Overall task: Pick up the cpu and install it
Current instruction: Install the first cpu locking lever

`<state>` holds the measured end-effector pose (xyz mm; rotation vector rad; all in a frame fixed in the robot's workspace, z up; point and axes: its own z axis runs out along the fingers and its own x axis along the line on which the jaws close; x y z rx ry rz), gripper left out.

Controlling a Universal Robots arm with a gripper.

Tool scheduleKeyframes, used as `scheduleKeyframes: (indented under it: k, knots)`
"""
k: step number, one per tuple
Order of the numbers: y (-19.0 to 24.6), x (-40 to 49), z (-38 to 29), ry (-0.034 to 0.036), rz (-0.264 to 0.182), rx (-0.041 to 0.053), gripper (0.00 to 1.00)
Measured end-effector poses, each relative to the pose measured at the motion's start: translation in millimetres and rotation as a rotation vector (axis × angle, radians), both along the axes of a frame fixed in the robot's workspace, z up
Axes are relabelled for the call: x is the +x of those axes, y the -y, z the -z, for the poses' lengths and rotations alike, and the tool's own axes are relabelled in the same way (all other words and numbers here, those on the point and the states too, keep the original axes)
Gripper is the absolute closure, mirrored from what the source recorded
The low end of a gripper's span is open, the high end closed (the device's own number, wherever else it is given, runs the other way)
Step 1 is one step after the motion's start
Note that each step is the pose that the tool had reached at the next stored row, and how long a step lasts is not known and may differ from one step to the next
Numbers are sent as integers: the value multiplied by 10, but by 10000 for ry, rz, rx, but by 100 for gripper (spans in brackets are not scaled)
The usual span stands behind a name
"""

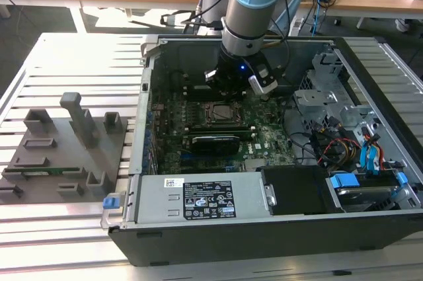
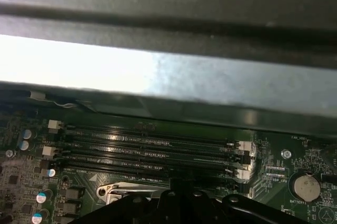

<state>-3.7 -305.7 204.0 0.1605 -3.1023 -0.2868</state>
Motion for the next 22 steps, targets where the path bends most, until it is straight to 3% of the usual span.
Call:
scheduleKeyframes:
  k: [5,13,22]
  knots:
    - [6,4,-2,-3,-2,-1,89]
    - [17,72,0,-92,0,-13,89]
    - [21,81,30,-117,0,-45,89]
